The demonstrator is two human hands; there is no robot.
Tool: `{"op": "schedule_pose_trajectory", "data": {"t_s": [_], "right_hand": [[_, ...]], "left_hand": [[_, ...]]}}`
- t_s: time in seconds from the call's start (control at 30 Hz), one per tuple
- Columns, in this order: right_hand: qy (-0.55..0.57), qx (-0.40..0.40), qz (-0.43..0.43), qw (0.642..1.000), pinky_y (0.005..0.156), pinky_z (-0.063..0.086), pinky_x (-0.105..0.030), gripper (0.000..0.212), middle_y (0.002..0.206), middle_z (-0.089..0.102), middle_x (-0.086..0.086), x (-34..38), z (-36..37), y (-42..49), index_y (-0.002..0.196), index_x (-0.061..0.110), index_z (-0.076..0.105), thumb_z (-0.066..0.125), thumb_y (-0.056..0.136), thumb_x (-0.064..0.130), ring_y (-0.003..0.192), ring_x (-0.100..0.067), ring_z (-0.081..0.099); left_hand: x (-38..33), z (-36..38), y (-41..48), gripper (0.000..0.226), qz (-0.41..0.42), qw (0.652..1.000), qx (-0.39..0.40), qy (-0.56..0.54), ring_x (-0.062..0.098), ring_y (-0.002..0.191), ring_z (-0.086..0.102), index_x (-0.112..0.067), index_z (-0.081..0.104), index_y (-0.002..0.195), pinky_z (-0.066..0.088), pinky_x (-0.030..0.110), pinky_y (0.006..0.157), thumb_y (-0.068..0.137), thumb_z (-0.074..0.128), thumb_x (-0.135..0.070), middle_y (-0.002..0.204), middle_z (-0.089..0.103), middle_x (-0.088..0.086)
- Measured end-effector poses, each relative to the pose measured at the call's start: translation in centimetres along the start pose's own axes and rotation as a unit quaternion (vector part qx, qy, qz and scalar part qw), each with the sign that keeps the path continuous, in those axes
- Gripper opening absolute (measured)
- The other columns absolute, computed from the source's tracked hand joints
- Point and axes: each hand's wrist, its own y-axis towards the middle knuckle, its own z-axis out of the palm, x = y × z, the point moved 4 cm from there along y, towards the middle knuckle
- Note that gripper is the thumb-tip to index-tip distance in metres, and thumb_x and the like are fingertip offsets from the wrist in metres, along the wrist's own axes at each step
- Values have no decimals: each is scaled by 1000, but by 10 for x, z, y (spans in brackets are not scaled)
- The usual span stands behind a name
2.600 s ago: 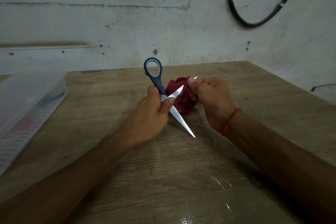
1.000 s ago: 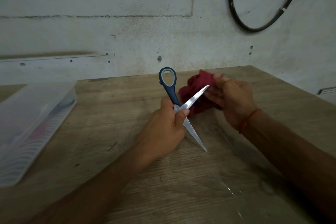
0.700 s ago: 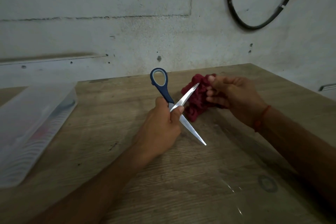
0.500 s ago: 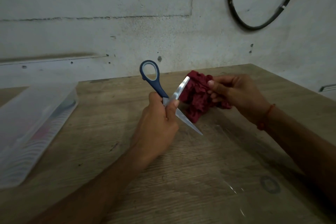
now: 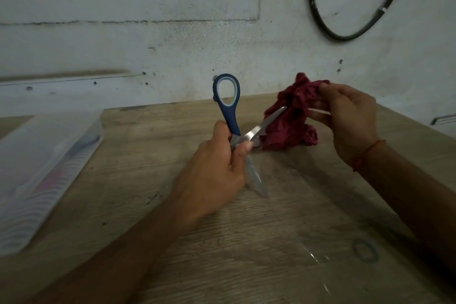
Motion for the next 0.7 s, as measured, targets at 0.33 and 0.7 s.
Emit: {"op": "schedule_pose_trajectory", "data": {"t_s": [0.33, 0.7], "right_hand": [[-210, 207, -85, 952, 73, 57, -25, 13, 97, 72, -2, 20, 20, -24, 101, 16, 70, 62, 91, 16, 90, -17, 69], [72, 310, 62, 946, 77, 54, -28, 48, 107, 65, -23, -2, 48, -46, 126, 12, 61, 63, 78, 9, 92, -27, 61]], "left_hand": [[6, -9, 1, 17, -29, 994, -98, -43, -2, 48, 54, -18, 45, 100, 37, 14, 43, 101, 47, -35, 58, 52, -10], [7, 2, 0, 11, -25, 998, -43, -32, 1, 51, 55, -18, 44, 103, 37, 13, 44, 102, 49, -28, 65, 56, -7]]}}
